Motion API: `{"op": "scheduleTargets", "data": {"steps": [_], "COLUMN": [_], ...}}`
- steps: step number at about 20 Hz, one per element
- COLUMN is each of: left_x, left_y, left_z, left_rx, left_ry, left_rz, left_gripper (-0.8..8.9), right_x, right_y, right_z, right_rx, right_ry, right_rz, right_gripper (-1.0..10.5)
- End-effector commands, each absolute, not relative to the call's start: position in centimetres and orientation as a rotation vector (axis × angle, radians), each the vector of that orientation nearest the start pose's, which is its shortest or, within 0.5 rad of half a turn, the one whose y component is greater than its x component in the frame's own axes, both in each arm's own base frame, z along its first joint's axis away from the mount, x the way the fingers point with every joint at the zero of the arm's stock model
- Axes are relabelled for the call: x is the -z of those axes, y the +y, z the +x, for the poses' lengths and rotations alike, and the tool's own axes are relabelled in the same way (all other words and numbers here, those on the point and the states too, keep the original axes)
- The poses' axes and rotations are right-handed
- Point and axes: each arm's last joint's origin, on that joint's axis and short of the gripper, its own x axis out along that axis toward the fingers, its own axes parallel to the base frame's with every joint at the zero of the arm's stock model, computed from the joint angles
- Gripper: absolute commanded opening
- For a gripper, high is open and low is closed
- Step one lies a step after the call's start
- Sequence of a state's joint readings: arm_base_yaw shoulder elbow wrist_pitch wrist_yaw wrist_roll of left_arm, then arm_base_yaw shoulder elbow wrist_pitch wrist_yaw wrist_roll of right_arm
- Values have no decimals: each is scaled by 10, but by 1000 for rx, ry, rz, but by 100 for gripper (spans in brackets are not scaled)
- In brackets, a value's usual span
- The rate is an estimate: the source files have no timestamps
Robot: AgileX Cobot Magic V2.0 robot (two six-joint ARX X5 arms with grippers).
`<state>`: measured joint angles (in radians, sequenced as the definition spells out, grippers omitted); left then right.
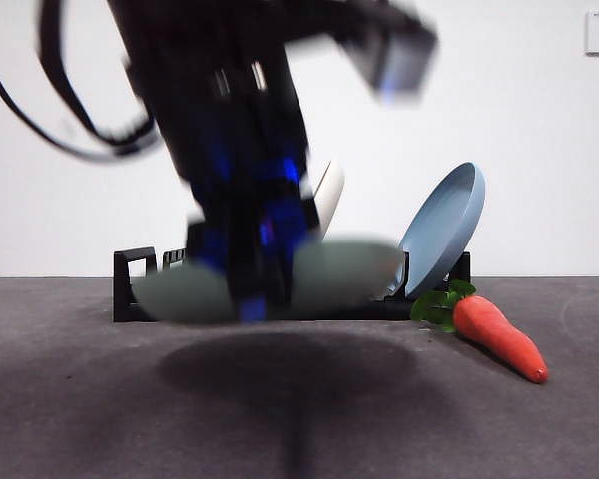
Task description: Take the green plate from the plate rack,put the plate on the table,take the carrot from the table,put the carrot in the plate
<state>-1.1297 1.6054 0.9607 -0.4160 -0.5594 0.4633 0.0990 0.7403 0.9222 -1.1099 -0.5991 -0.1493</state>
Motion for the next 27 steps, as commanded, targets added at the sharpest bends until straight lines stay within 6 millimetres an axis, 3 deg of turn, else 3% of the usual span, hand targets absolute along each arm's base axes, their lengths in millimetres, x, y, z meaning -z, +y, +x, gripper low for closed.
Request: {"op": "scheduleTargets", "data": {"steps": [1, 5, 11, 14, 19, 23, 27], "left_x": [-169, -152, -151, -149, -151, -175, -227], "left_y": [-277, -284, -288, -288, -288, -290, -288], "left_z": [149, 153, 154, 152, 152, 152, 149], "left_rx": [600, 605, 653, 693, 677, 655, 641], "left_ry": [590, 599, 593, 628, 626, 609, 594], "left_rz": [1292, 1292, 1235, 1183, 1163, 1082, 966], "left_gripper": [-6, -6, 13, 254, 323, 479, 481], "right_x": [-313, -313, -314, -313, -313, -313, -310], "right_y": [27, 27, 27, 28, 28, 28, 29], "right_z": [108, 109, 110, 110, 110, 113, 131], "right_rx": [-711, -712, -712, -711, -709, -705, -699], "right_ry": [856, 850, 840, 841, 843, 849, 849], "right_rz": [99, 97, 95, 96, 102, 102, 109], "right_gripper": [590, 590, 590, 590, 590, 590, 589]}}
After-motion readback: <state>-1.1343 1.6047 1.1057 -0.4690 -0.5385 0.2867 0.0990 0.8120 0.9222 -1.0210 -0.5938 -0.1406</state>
